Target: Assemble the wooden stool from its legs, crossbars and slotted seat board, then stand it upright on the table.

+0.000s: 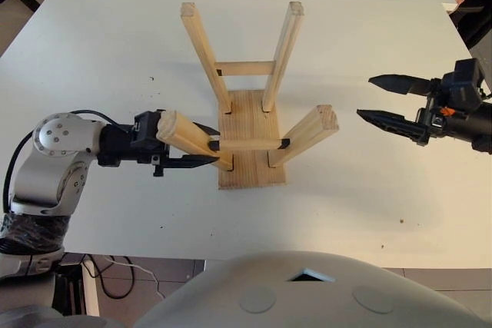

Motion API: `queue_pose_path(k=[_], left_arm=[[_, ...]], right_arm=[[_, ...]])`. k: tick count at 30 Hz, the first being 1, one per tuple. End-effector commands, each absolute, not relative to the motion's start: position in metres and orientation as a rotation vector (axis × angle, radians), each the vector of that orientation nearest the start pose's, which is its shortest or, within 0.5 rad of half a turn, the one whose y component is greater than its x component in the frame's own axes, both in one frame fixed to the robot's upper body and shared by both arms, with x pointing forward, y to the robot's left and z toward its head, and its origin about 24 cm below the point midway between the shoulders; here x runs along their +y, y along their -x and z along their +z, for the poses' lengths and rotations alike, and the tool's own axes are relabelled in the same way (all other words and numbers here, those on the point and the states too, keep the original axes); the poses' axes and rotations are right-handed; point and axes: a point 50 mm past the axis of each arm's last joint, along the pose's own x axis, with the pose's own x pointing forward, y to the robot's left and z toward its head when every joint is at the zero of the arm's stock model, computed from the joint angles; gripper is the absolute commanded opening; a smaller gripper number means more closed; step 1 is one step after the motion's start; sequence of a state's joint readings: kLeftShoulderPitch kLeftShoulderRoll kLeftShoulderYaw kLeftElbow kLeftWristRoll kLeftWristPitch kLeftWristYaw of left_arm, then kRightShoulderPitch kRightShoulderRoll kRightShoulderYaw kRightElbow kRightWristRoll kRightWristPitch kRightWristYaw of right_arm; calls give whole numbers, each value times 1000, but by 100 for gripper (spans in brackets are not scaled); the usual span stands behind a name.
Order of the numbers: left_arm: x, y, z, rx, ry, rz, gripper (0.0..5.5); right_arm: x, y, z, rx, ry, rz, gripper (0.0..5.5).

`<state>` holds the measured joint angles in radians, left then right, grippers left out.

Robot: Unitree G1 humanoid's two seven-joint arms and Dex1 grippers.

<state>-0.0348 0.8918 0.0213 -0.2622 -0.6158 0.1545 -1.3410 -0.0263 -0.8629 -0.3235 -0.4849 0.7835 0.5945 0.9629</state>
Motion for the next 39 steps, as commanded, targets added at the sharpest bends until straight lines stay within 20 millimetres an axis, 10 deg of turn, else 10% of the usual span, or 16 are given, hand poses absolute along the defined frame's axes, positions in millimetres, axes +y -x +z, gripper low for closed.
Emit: queue_pose_path(k=[1, 8, 22, 31, 39], left_arm=[[211, -215, 119, 301, -301, -1379, 205], [191, -221, 96, 314, -280, -1237, 205], [171, -226, 101, 273, -242, -1188, 205], [169, -228, 104, 292, -247, -1183, 205], [161, -232, 108, 309, -270, -1200, 205]], right_arm=[[-219, -221, 219, -101, 143, 933, 327], [-157, -208, 266, -369, 58, 955, 327], [-56, -220, 217, -167, -28, 885, 250], [-59, -248, 103, 198, 173, 821, 250], [-62, -247, 91, 210, 179, 758, 250]])
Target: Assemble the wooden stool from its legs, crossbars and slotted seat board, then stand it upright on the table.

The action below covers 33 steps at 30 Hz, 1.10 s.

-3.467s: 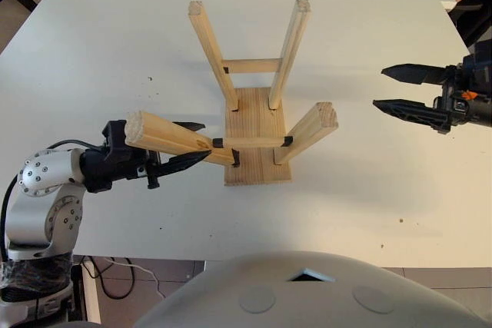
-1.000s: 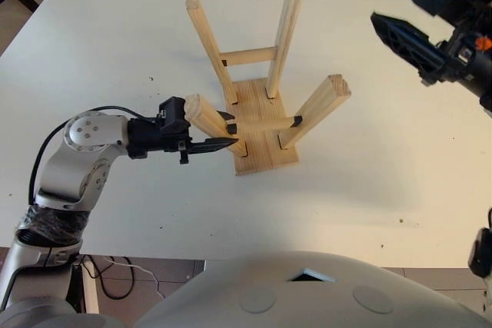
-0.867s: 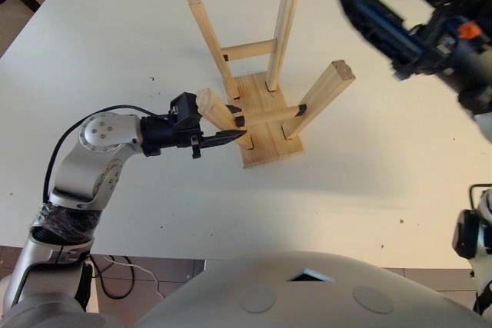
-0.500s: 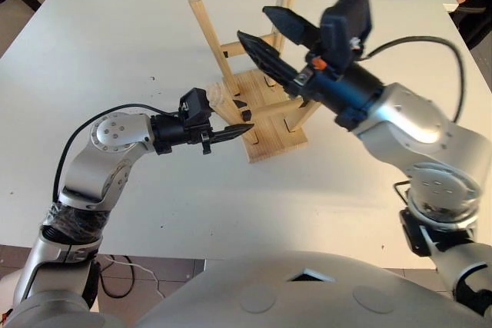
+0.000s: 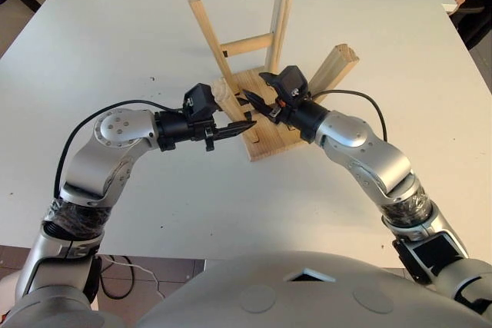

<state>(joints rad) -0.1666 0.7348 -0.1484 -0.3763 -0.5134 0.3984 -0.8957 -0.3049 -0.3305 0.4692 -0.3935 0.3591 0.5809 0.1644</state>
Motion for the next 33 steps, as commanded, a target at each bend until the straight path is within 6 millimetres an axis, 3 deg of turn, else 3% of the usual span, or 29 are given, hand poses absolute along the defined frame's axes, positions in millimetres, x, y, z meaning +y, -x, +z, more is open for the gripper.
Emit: queue_pose_path(k=[1, 5, 10, 14, 17, 20, 25, 29, 33], left_arm=[[161, -233, 107, 315, -274, -1198, 205], [163, -236, 102, 353, -288, -1185, 205], [169, -231, 86, 418, -293, -1159, 205], [176, -228, 76, 455, -279, -1112, 205], [184, -229, 71, 472, -299, -1069, 205], [187, -229, 67, 487, -312, -1059, 205], [187, -236, 62, 505, -319, -1061, 283], [186, -242, 66, 501, -328, -1075, 345], [185, -247, 72, 486, -342, -1096, 413]], right_arm=[[-59, -246, 94, 193, 173, 768, 250], [-47, -243, 127, 50, 82, 857, 250], [-58, -236, 214, -260, -154, 944, 250], [-109, -245, 278, -471, -288, 803, 250], [-173, -265, 297, -503, -252, 563, 250], [-217, -282, 282, -418, -150, 380, 250], [-249, -305, 217, -190, 197, 212, 248], [-238, -312, 171, -96, 452, 249, 248], [-207, -307, 148, -107, 520, 384, 280]])
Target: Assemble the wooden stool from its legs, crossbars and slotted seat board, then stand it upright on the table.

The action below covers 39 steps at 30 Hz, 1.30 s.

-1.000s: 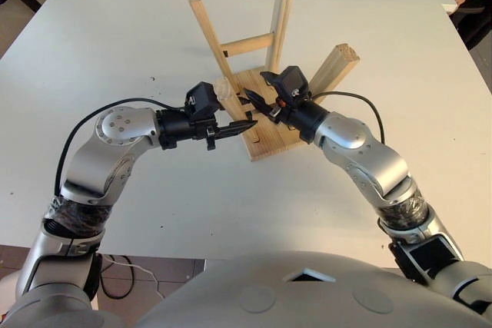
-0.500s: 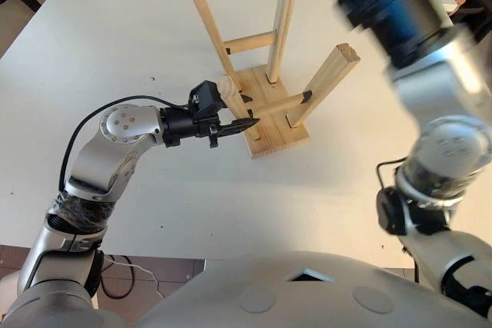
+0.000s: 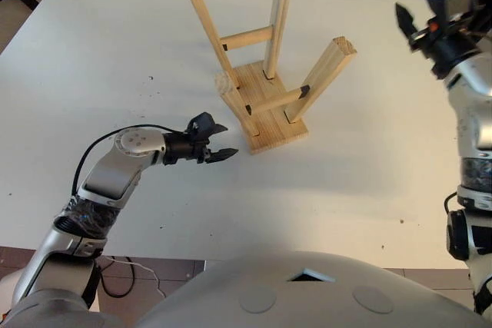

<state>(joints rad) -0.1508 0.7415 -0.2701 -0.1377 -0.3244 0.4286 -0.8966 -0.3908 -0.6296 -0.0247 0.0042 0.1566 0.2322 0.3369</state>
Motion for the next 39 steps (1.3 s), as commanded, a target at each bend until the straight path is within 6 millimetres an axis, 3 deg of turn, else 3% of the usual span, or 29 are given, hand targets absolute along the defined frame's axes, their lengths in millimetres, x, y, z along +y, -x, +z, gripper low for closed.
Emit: queue_pose_path(k=[1, 4, 8, 11, 16, 24, 30, 39], left_arm=[[184, -247, 73, 479, -343, -1107, 425], [184, -242, 80, 461, -326, -1145, 448], [200, -226, 89, 435, -298, -1122, 448], [200, -217, 102, 347, -200, -1089, 448], [185, -220, 121, 187, -80, -1048, 448], [179, -216, 127, 124, -56, -1007, 448], [183, -209, 120, 140, -39, -975, 357], [179, -205, 137, 32, -1, -1040, 357]], right_arm=[[-204, -306, 145, -108, 518, 399, 293], [-208, -301, 144, -105, 513, 387, 336], [-223, -294, 139, -68, 496, 351, 340], [-230, -288, 134, -34, 462, 318, 340], [-220, -279, 121, 7, 436, 349, 340], [-214, -271, 118, 26, 442, 362, 340], [-219, -269, 118, 38, 448, 352, 343], [-229, -269, 118, 61, 465, 310, 343]])
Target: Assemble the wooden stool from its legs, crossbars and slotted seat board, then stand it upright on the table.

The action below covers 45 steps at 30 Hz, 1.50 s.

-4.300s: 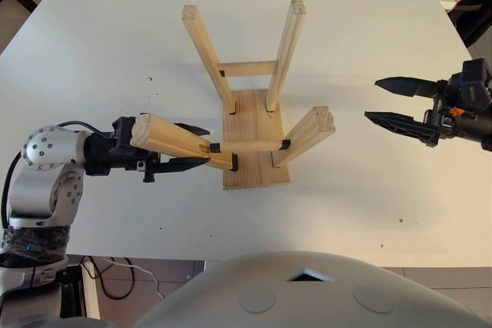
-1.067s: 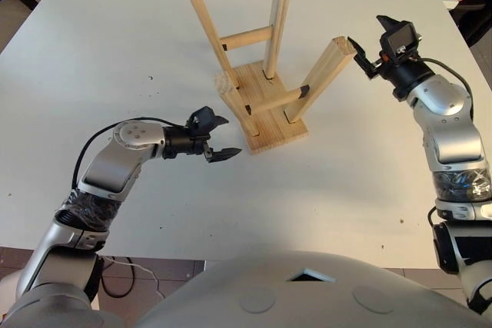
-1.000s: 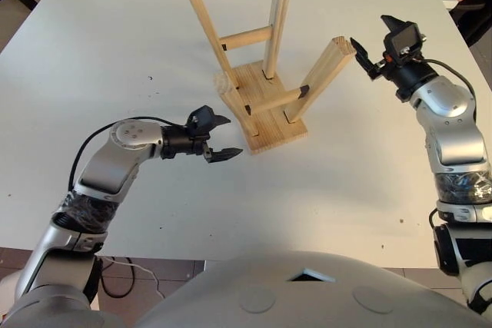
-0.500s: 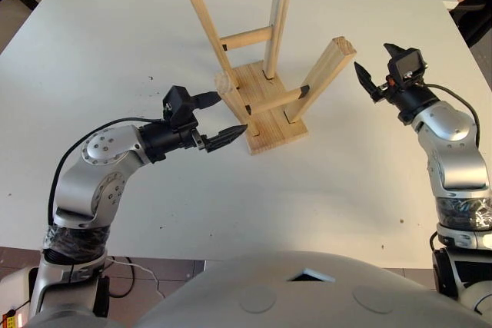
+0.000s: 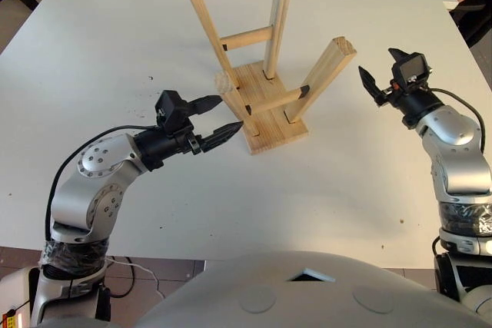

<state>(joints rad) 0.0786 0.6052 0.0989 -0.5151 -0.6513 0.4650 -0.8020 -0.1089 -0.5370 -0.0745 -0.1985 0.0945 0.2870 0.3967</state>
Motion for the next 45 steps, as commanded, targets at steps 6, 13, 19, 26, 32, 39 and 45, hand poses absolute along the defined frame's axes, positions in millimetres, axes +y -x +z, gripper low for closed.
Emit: queue_pose_path(k=[6, 13, 19, 26, 32, 39, 45], left_arm=[[178, -207, 137, 39, -22, -1070, 357], [154, -215, 144, 28, -60, -1192, 357], [144, -218, 134, 85, -116, -1259, 357], [157, -217, 123, 122, -130, -1229, 357], [160, -215, 121, 122, -124, -1222, 357], [160, -218, 122, 113, -125, -1211, 357], [152, -219, 123, 108, -118, -1255, 357]], right_arm=[[-243, -277, 123, 71, 576, 205, 343], [-125, -249, 148, -86, 391, 659, 343], [-76, -201, 162, -100, 319, 1032, 343], [-125, -233, 149, 9, 473, 784, 343], [-210, -278, 161, 20, 622, 335, 343], [-246, -301, 157, -14, 738, 117, 343], [-93, -245, 157, -192, 410, 828, 343]])
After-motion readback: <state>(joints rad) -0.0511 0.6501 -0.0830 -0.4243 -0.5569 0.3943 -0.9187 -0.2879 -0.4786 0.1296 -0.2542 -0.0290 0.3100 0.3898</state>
